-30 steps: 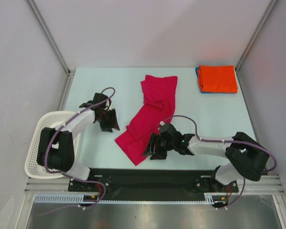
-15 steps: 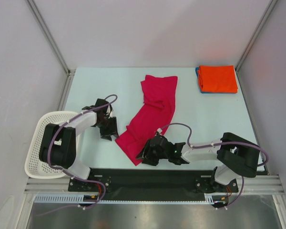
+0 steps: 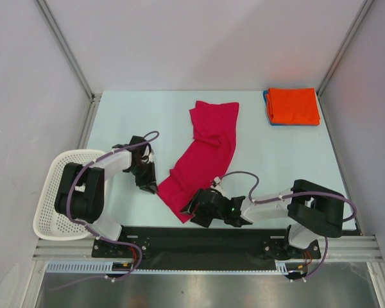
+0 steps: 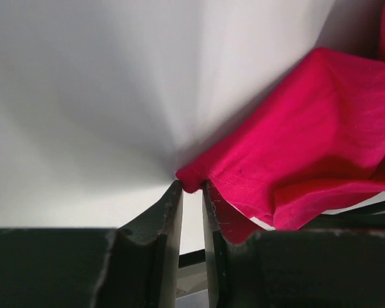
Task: Fold and stack the t-shirts
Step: Fold the tshirt
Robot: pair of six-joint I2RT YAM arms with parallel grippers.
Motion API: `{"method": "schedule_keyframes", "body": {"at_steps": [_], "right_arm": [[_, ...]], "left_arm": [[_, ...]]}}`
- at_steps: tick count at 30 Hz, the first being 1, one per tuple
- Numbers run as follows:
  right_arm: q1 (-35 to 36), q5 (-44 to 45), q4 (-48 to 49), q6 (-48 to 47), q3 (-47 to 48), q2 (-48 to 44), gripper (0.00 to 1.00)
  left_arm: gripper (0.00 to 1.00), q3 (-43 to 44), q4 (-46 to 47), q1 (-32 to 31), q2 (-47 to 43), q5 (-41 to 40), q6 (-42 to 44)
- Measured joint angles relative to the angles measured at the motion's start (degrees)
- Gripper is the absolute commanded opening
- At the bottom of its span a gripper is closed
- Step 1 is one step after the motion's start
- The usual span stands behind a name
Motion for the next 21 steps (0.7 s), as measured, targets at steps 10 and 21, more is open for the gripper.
{"method": "schedule_keyframes", "body": {"at_steps": [10, 21], "right_arm": [[4.1, 5.2, -1.3, 9.7, 0.2, 0.9, 0.57], [4.1, 7.1, -3.0, 15.3, -0.5, 1.7, 0.12]], "left_arm": [[0.12, 0.0, -0.7, 0.0, 0.0, 0.8, 0.1], [0.01, -3.3, -2.2, 0.0, -4.3, 3.0, -1.7]]}}
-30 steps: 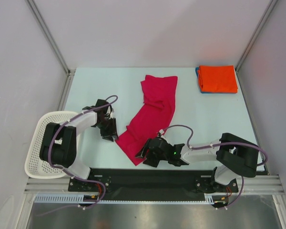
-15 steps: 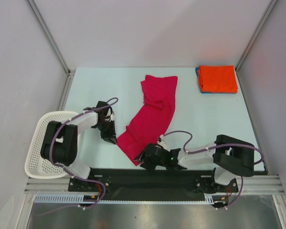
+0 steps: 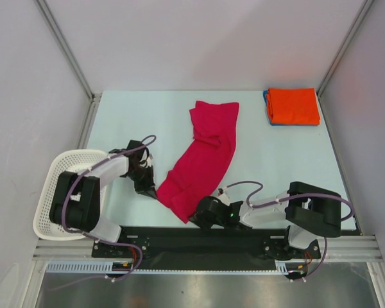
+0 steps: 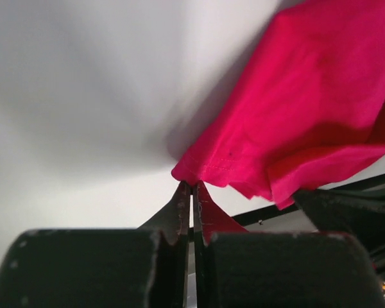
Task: Fold and stack the t-shirts
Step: Fold the tshirt
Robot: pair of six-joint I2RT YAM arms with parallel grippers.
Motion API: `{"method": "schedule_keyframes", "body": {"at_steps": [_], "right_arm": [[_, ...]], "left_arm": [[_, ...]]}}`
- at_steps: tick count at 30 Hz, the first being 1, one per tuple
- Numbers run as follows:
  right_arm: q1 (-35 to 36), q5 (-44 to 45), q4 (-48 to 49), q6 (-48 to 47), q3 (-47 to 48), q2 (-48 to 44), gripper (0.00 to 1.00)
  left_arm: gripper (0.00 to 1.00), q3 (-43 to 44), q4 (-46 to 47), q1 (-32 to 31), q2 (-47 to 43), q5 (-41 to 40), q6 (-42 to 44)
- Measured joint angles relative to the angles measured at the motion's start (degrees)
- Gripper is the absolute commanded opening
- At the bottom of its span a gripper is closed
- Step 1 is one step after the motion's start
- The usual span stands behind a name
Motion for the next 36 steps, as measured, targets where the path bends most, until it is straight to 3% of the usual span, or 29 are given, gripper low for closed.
{"method": "schedule_keyframes", "body": {"at_steps": [3, 9, 14, 18, 26, 29, 30, 31, 32, 34, 36], "right_arm": [[-0.5, 0.5, -4.4, -2.1, -0.7, -2.5, 0.00], [-3.0, 0.2, -18.9, -14.1, -1.2, -15.1, 0.00], [-8.9, -3.7, -30.4, -26.3, -1.2, -29.1, 0.00], [-11.3, -8.3, -38.2, -32.9, -3.3, -38.6, 0.00], [-11.2, -18.3, -51.1, -34.2, -13.2, -58.9, 0.00], [-11.3, -20.5, -54.7, -34.0, -14.7, -63.5, 0.01], [-11.3, -21.1, -55.4, -34.1, -15.3, -63.7, 0.03], [-11.3, -21.6, -56.0, -34.1, -16.1, -63.6, 0.16], [-11.3, -22.0, -56.8, -34.1, -17.0, -63.3, 0.25], [-11.4, -22.6, -58.7, -34.5, -18.4, -62.0, 0.43], [-11.4, -22.8, -60.3, -35.1, -18.3, -60.5, 0.48]], "left_arm": [[0.00, -1.4, -0.9, -0.1, -3.3, 0.6, -1.1], [0.00, -1.6, -3.1, -5.6, -9.6, 1.2, -5.0], [0.01, -1.5, -5.1, -17.9, -15.8, 0.8, -11.3], [0.01, -3.9, -5.7, -23.4, -22.0, -0.5, -16.4], [0.02, -12.1, -2.0, -39.0, -26.9, 0.8, -28.4], [0.11, -12.8, 0.8, -44.5, -25.3, 1.1, -32.3], [0.14, -12.9, 1.8, -45.8, -24.3, 1.1, -33.2], [0.20, -12.9, 2.2, -46.6, -23.3, 0.9, -33.7], [0.35, -12.9, 2.3, -47.4, -22.2, 0.4, -34.3], [0.41, -13.0, 2.2, -48.0, -19.9, -0.5, -35.5], [0.46, -13.0, 2.1, -48.2, -19.2, -1.5, -36.2]]}}
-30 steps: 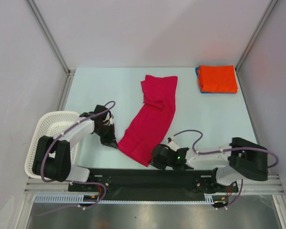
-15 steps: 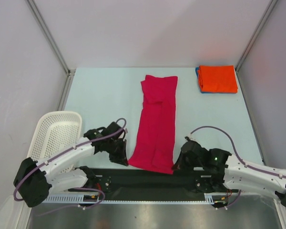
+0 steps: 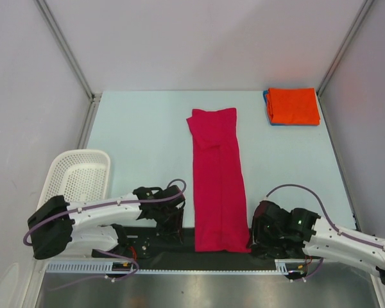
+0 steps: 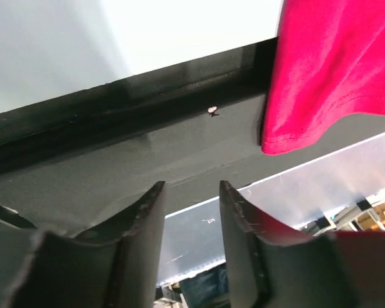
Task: Fold and stack the t-shirts
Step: Fold the tshirt
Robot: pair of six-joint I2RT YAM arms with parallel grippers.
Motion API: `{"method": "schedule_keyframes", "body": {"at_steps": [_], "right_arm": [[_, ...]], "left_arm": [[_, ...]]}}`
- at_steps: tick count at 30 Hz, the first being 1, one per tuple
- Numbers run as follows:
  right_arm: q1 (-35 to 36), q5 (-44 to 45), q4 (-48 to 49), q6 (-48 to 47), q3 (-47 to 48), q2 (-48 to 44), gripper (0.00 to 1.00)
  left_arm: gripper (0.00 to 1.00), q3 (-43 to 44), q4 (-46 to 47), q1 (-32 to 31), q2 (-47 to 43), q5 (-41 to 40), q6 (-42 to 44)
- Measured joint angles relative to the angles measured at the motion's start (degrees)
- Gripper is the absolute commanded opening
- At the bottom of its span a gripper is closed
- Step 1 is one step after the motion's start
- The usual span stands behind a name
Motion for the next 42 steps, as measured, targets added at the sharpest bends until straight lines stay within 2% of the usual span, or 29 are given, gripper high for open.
{"method": "schedule_keyframes", "body": {"at_steps": [1, 4, 7, 10, 14, 19, 23, 36, 40, 42], "right_arm": [[-0.1, 0.1, -0.4, -0.8, 0.8, 0.8, 0.53], [-0.1, 0.2, -1.7, -3.1, 3.2, 3.6, 0.61], [0.1, 0.6, -2.5, -5.3, 5.0, 5.5, 0.65], [-0.3, 0.8, -2.6, -6.9, 5.7, 5.0, 0.64], [-2.6, 0.0, -2.4, -7.5, 5.4, 3.5, 0.59], [-5.5, -1.5, -1.0, -7.6, 3.6, 3.4, 0.53], [-7.7, -2.9, 0.5, -8.3, 2.3, 3.5, 0.53], [-11.1, -8.0, 4.2, -10.8, -0.7, 3.5, 0.49], [-11.3, -9.4, 5.4, -10.9, -1.5, 3.3, 0.44], [-11.3, -9.9, 5.6, -10.9, -2.0, 3.3, 0.40]], "left_arm": [[0.47, 0.0, -0.1, -0.2, 0.0, -0.5, -0.4], [0.60, 0.0, -0.5, -0.8, -1.6, -2.3, -1.1], [0.61, -0.2, 2.3, -0.9, -4.4, -1.6, -1.3], [0.62, -0.8, 8.6, -1.4, -3.9, 0.4, -1.4], [0.61, -0.7, 14.4, -3.3, 1.3, 2.5, -1.9], [0.59, -0.7, 18.0, -5.0, 7.8, 4.2, -3.3], [0.58, -0.7, 20.3, -5.2, 9.7, 4.6, -4.0], [0.47, -2.6, 27.4, -5.3, 12.3, 7.6, -7.8], [0.32, -3.3, 28.8, -5.3, 12.8, 8.3, -8.8], [0.28, -3.3, 29.1, -5.3, 13.4, 8.4, -9.0]]}}
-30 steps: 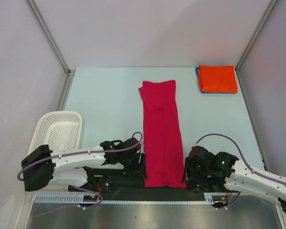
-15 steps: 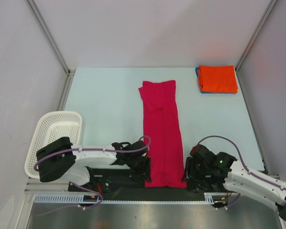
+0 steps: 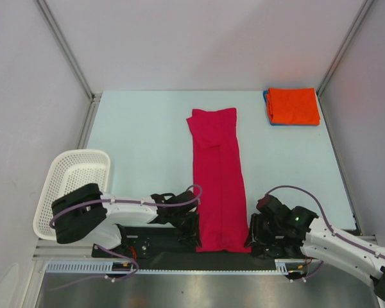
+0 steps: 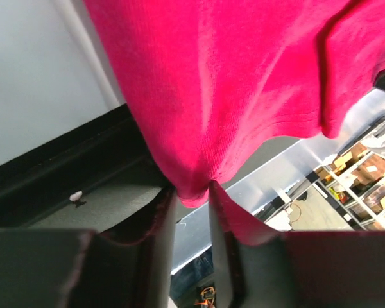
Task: Fold and stack the t-shirts
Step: Fold the tshirt
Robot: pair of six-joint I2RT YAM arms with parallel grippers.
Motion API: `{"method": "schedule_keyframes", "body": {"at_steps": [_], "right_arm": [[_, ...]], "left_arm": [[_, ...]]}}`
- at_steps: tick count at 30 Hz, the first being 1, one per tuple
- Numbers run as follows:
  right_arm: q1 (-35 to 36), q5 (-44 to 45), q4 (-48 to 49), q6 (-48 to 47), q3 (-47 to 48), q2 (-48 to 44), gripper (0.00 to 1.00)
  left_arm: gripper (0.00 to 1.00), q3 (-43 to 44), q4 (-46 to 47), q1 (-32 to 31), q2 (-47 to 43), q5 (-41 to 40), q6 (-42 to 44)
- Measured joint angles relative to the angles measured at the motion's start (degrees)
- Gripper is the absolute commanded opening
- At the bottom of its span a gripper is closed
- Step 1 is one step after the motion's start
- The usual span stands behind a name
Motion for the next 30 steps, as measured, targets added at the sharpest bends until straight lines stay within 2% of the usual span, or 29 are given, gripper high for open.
{"method": "schedule_keyframes", "body": {"at_steps": [2, 3, 4, 5, 7, 8, 26, 27, 29, 30], "right_arm": [[-0.1, 0.0, -0.2, -0.1, -0.1, -0.1, 0.35], [-0.1, 0.0, -0.3, -0.1, -0.2, -0.2, 0.26], [-0.2, 0.0, -0.5, -0.4, -0.2, -0.4, 0.21], [-0.2, 0.3, -0.8, -0.7, -0.2, -0.6, 0.11], [-0.2, 0.8, -1.6, -0.8, -0.2, -0.6, 0.02], [-0.3, 1.0, -2.0, -0.8, -0.2, -0.6, 0.00], [-0.3, 3.0, -6.1, -3.6, 1.6, -3.9, 0.00], [-0.3, 3.0, -6.0, -3.6, 1.6, -3.7, 0.00], [-0.3, 2.9, -5.6, -3.6, 1.6, -3.1, 0.00], [-0.3, 2.8, -5.4, -3.6, 1.6, -2.9, 0.00]], "left_arm": [[0.21, -0.1, -0.1, 0.0, 0.2, 0.0, -0.3], [0.19, -0.1, -0.1, 0.0, 0.2, 0.0, -0.3], [0.13, -0.1, -0.1, 0.0, 0.2, -0.1, -0.3], [0.10, -0.1, -0.2, 0.0, 0.2, -0.1, -0.4], [0.01, -0.1, -0.4, 0.0, 0.2, -0.3, -0.4], [0.00, -0.1, -0.6, 0.0, 0.2, -0.3, -0.4], [0.01, -1.1, -3.5, -0.1, -3.0, -1.8, 0.2], [0.08, -1.1, -3.5, -0.1, -3.0, -1.8, 0.3], [0.11, -1.1, -3.3, -0.1, -3.0, -1.8, 0.4], [0.05, -1.1, -3.3, -0.1, -3.0, -1.8, 0.5]]}}
